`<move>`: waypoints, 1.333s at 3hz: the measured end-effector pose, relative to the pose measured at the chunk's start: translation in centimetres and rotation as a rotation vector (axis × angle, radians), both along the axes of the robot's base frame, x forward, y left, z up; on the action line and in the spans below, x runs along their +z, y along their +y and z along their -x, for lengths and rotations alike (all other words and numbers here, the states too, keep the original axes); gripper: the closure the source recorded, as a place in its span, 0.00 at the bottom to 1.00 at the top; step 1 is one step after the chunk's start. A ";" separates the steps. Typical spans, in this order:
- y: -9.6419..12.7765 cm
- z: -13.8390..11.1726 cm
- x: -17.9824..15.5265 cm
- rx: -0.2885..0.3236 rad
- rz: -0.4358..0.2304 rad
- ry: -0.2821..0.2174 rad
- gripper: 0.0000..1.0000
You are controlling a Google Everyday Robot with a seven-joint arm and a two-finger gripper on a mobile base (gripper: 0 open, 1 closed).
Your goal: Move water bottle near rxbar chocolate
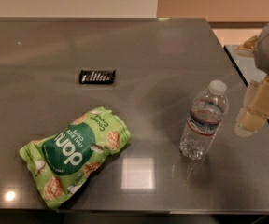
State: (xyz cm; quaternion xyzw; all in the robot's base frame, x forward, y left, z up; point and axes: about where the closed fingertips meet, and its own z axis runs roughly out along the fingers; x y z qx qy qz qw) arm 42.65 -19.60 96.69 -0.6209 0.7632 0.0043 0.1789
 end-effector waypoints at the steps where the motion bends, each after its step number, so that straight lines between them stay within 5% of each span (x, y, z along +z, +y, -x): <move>1: 1.6 0.9 -0.9 0.044 -0.086 0.023 0.00; 3: 3.5 2.1 -1.5 0.096 -0.244 0.059 0.00; 4: 4.5 2.5 -2.1 0.144 -0.414 0.045 0.00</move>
Offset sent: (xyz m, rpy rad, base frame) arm -0.0269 0.0425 -0.0209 0.3446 0.0959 0.1238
